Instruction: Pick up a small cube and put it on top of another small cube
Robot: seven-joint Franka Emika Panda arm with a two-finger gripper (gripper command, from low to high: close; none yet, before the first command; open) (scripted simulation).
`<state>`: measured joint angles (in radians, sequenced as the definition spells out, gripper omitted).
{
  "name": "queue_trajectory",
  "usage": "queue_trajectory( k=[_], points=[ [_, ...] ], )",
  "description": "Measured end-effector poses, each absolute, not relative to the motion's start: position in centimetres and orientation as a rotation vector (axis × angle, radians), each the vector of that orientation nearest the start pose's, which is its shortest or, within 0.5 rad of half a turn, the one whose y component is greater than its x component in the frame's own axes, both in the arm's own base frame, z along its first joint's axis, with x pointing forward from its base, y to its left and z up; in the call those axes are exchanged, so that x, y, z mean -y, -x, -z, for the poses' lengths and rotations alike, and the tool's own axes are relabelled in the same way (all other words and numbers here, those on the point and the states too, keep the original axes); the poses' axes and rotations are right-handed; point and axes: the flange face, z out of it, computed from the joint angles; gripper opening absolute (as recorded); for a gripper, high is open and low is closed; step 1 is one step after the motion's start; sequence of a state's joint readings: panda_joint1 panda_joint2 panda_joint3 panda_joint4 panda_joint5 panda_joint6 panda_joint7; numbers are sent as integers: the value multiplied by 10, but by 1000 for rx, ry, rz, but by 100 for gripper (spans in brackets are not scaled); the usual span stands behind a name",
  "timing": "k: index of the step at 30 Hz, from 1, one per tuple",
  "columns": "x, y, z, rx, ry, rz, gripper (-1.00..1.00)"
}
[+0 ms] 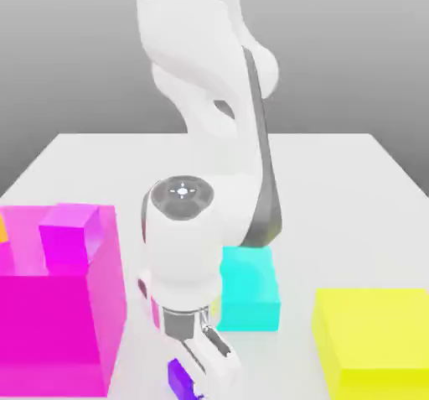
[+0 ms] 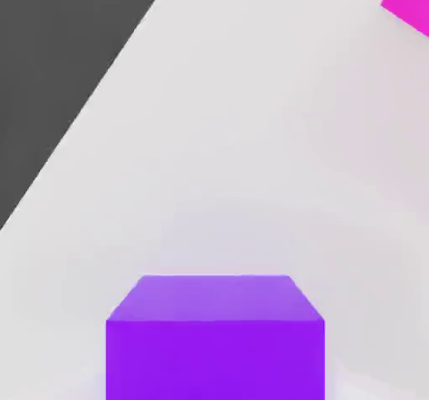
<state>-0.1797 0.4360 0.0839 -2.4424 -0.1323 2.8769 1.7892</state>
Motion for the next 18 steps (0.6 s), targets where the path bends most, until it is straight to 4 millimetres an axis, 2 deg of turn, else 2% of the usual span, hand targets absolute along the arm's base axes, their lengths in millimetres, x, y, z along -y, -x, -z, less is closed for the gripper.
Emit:
queue_trajectory(
  k=[4,6,10,15,16,18],
  points=[
    [35,-475,-172,-2425,1993,1,-100],
    [28,-480,-190,-2368,2053,5,-100],
    [42,-510,-239,-2237,2197,45,-100],
    [68,-542,-315,-2071,2364,93,-100],
    [79,-545,-331,-2063,2376,100,-100],
    [133,-534,-362,-2222,2246,97,-100]
  ],
)
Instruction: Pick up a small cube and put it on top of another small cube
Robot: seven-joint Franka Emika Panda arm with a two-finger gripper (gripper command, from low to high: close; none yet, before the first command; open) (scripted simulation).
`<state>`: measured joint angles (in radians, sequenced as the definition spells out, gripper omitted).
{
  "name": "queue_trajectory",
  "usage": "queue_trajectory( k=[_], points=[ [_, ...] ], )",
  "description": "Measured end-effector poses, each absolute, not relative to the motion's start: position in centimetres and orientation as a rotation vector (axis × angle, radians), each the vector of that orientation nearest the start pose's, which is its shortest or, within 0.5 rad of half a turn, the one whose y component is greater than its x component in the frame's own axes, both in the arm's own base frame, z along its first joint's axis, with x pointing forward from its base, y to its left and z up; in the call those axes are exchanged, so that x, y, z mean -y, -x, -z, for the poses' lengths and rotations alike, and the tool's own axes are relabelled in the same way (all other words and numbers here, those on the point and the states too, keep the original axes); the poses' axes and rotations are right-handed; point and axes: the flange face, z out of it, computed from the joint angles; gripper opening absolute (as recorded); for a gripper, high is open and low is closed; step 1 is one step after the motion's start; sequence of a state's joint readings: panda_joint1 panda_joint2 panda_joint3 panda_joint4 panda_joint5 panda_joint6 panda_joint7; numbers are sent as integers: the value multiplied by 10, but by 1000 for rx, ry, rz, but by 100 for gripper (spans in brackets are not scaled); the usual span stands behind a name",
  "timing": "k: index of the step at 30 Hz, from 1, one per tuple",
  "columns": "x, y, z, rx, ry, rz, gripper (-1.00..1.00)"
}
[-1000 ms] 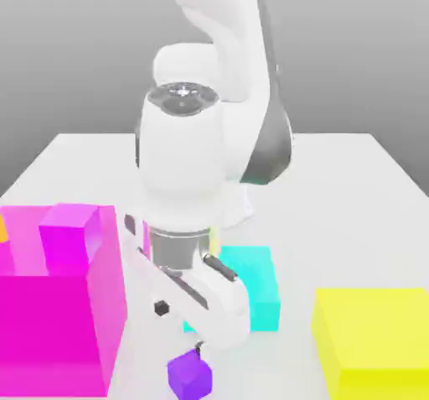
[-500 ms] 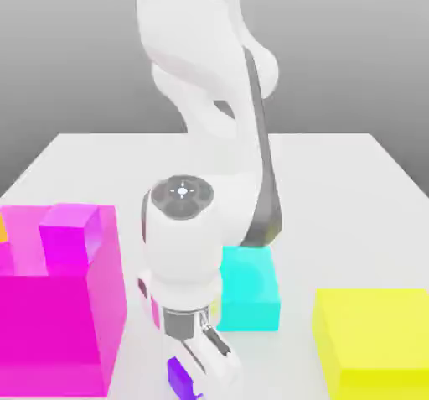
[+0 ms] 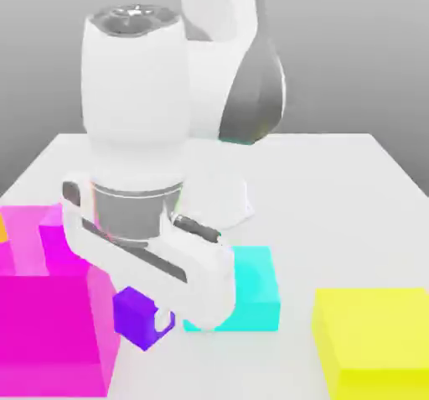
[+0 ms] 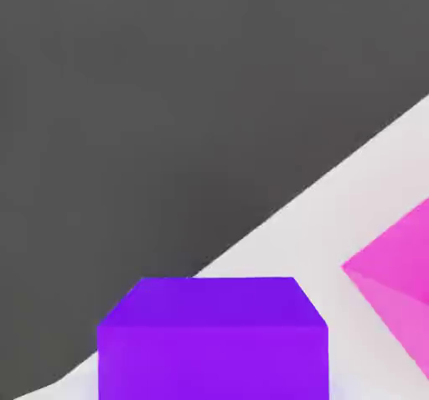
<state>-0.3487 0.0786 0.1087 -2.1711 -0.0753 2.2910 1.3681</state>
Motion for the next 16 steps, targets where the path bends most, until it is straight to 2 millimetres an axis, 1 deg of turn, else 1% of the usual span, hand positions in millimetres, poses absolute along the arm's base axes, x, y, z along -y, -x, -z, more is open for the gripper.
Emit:
queue_trajectory(
  k=[2,4,5,7,8,9,10,12,13,16],
  points=[
    [186,-512,-392,-2409,2055,85,-100],
    [235,-483,-422,-2577,1836,67,-100],
    [255,-467,-435,-2650,1720,56,-100],
    [285,-438,-451,-2775,1489,29,-100],
    [296,-425,-454,-2826,1377,15,-100],
    [301,-419,-448,-2850,1320,7,-100],
    [303,-417,-437,-2860,1294,3,-100],
    [303,-415,-407,-2866,1277,0,-100],
    [303,-415,-398,-2867,1274,0,100],
    [303,-415,-398,-2867,1274,0,100]
  ],
)
